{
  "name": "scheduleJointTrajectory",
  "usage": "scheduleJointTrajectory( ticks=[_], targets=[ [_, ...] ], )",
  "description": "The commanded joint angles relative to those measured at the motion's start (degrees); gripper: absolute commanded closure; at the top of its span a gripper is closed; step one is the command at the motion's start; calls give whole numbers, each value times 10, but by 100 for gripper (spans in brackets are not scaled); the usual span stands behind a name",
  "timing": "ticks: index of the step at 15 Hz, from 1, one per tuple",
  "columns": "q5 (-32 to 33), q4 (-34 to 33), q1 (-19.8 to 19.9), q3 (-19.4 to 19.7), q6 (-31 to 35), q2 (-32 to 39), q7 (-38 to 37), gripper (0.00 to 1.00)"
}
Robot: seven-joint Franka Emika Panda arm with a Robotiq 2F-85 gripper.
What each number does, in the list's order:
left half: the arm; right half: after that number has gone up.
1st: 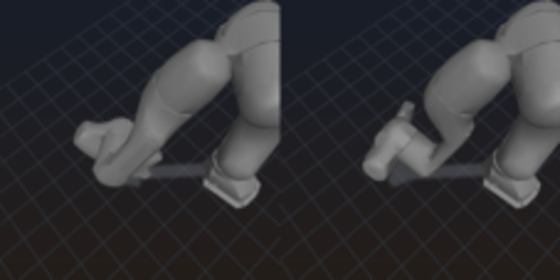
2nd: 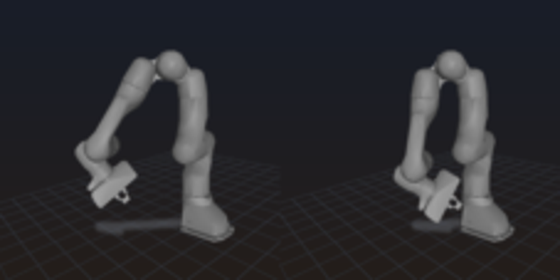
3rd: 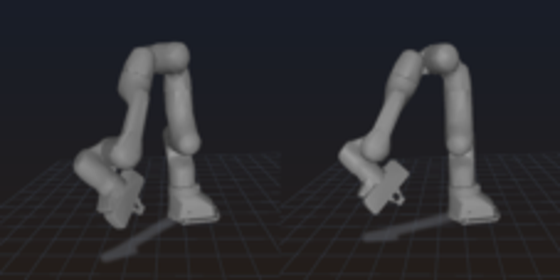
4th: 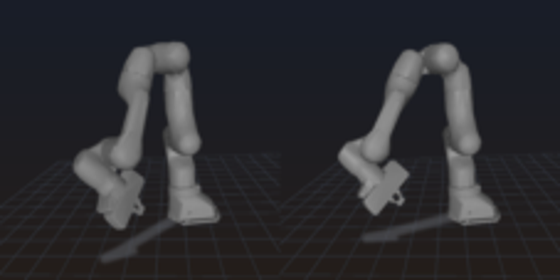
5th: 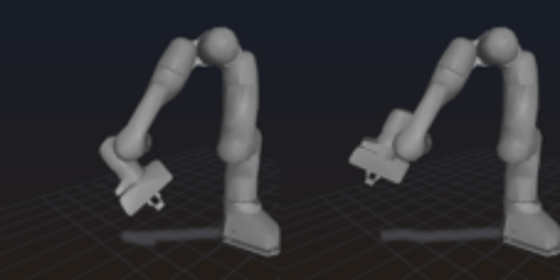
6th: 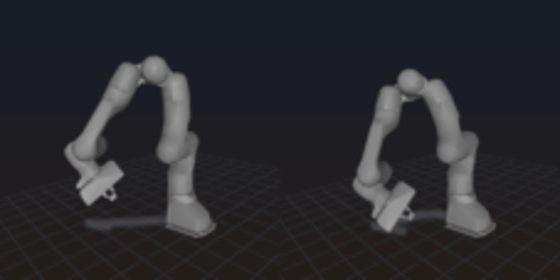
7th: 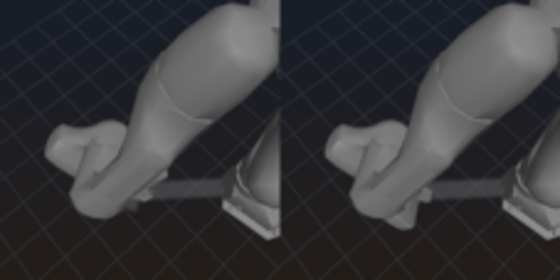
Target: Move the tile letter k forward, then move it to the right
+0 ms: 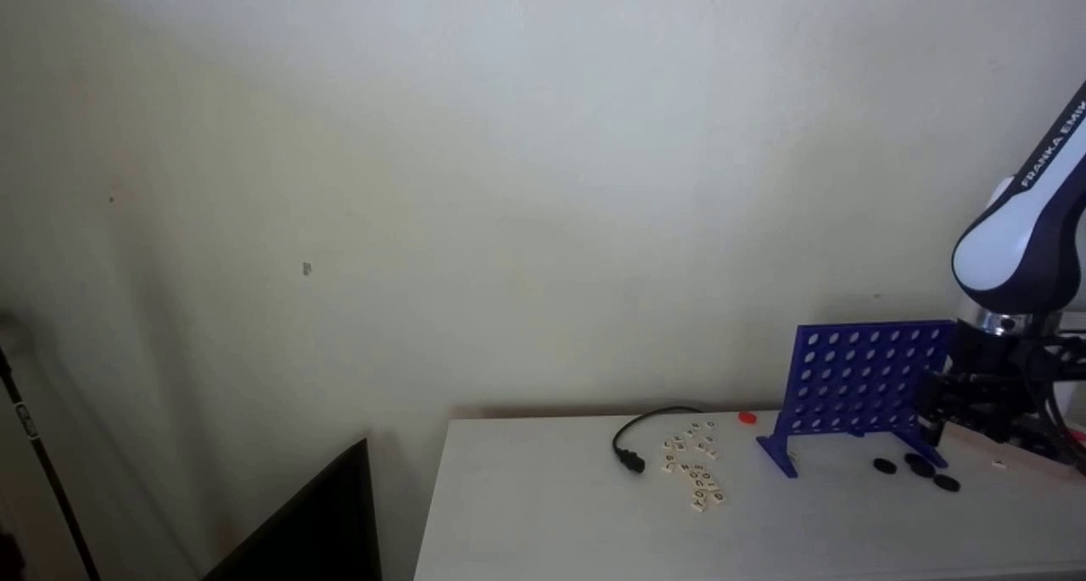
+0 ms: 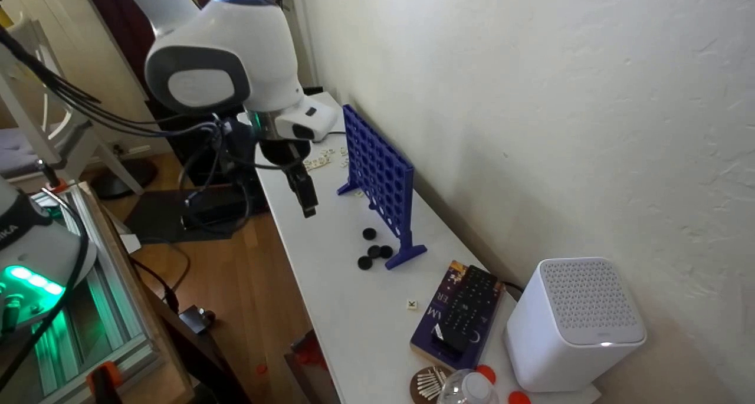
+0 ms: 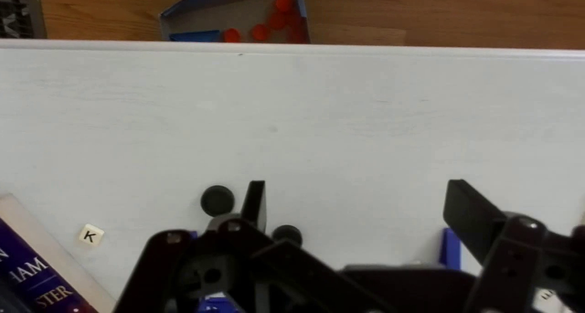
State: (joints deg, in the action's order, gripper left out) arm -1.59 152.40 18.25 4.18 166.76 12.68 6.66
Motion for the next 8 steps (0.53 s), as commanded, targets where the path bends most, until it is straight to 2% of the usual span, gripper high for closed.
scheduleJointTrajectory(
  ticks=[1,3,4,6,8],
  targets=[
    [28,72,-100,34,-54,-129,-138,0],
    [43,89,-126,18,-110,-192,-198,0],
    [22,50,-109,22,-64,-108,-147,0],
    [25,65,-124,11,-99,-156,-181,0],
    [24,71,-124,10,-108,-174,-184,0]
  ],
)
